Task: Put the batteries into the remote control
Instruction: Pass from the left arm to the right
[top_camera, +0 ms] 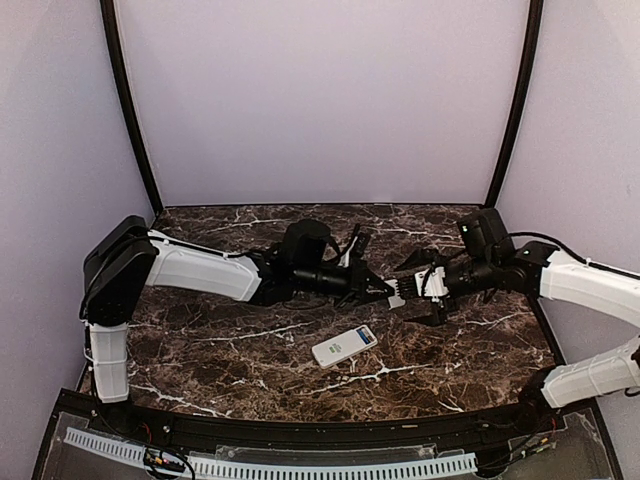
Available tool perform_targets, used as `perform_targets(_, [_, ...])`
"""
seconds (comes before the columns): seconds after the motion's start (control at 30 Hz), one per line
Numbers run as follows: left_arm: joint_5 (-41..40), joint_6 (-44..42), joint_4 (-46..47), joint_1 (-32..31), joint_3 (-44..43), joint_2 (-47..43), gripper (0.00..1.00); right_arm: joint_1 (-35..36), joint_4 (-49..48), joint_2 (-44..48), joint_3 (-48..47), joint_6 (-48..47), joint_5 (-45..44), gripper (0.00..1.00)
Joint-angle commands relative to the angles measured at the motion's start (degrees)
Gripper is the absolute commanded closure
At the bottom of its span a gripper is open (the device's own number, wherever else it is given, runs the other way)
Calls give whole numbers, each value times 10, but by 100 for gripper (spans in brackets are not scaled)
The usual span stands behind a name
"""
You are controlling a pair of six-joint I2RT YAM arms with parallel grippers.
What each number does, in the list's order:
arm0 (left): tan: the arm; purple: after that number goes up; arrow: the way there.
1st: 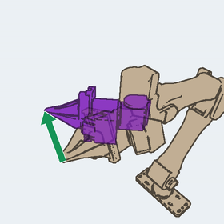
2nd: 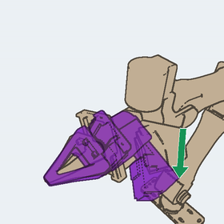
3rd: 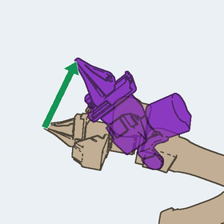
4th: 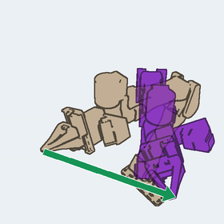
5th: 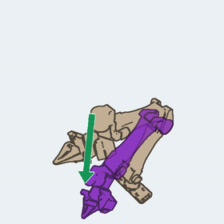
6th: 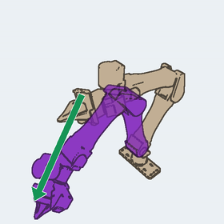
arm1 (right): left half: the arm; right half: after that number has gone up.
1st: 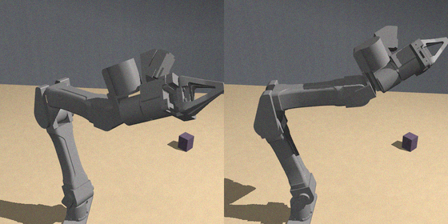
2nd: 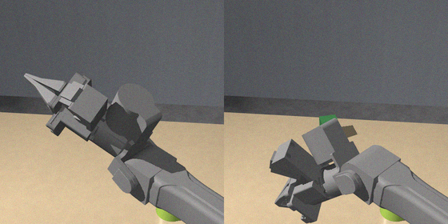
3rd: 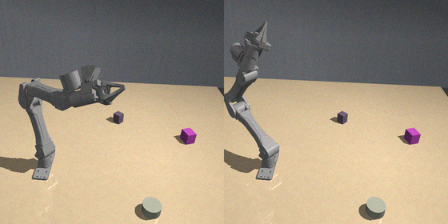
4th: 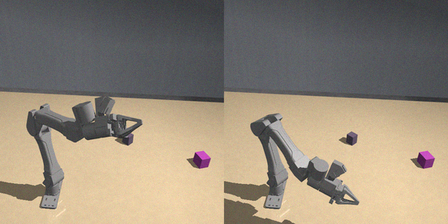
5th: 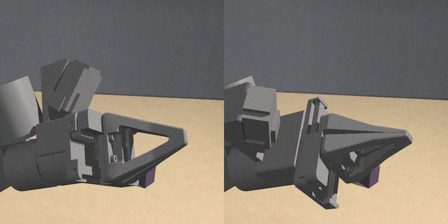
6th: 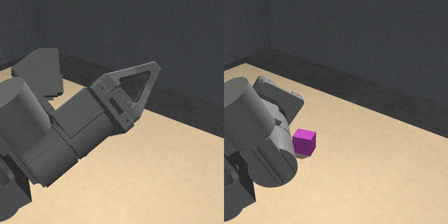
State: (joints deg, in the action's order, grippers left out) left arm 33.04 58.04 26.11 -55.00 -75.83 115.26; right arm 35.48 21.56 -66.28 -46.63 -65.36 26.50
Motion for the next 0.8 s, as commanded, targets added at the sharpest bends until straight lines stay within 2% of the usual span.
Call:
perform_targets(0.0, [19, -11, 12, 2, 16, -22, 100, 5, -40, -9, 12, -18, -2, 4])
perform_targets(0.27, [22, -13, 16, 2, 16, -21, 100, 5, -30, -60, -20, 8, 1, 11])
perform_targets(0.57, [24, -14, 20, 3, 18, -21, 100, 11, -5, -88, -49, 6, 6, 29])
perform_targets(0.77, [26, -19, 20, 2, 18, -21, 100, 15, 11, -90, -51, -2, 10, 32])
